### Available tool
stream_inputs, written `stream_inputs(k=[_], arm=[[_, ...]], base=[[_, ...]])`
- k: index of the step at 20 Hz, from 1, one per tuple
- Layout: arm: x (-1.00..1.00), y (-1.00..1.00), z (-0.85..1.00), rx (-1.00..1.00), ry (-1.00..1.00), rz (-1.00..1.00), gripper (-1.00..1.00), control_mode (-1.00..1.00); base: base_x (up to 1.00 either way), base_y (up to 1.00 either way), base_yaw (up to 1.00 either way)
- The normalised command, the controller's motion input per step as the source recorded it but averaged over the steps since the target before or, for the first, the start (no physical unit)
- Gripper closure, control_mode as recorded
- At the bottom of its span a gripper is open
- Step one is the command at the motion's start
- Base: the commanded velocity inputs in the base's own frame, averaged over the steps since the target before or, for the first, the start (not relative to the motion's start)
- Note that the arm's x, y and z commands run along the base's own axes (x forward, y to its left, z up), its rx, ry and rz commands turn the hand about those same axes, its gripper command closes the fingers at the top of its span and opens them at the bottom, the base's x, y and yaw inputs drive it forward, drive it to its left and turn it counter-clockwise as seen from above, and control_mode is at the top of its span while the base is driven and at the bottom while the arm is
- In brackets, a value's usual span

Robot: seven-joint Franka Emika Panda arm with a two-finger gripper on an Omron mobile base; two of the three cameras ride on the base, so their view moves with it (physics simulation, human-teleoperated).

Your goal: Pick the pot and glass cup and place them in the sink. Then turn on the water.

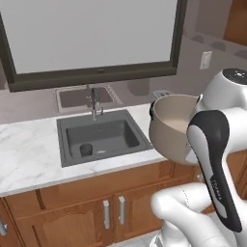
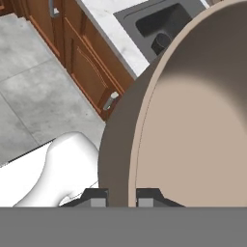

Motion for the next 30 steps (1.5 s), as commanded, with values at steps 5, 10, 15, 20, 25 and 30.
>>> stream_inputs(k=[5, 10, 15, 20, 25, 30], arm=[[0.00, 0.00, 0.00, 0.00, 0.00, 0.00, 1.00, 1.00], [0.00, 0.00, 0.00, 0.00, 0.00, 0.00, 1.00, 1.00], [0.00, 0.00, 0.00, 0.00, 0.00, 0.00, 1.00, 1.00], [0.00, 0.00, 0.00, 0.00, 0.00, 0.00, 1.00, 1.00], [0.00, 0.00, 0.00, 0.00, 0.00, 0.00, 1.00, 1.00], [0.00, 0.00, 0.00, 0.00, 0.00, 0.00, 1.00, 1.00]], base=[[0.44, 0.00, 0.03], [0.40, 0.00, 0.04], [0.50, 0.00, 0.05], [0.50, -0.04, 0.07], [0.38, -0.06, 0.08], [0.26, -0.16, 0.12]])
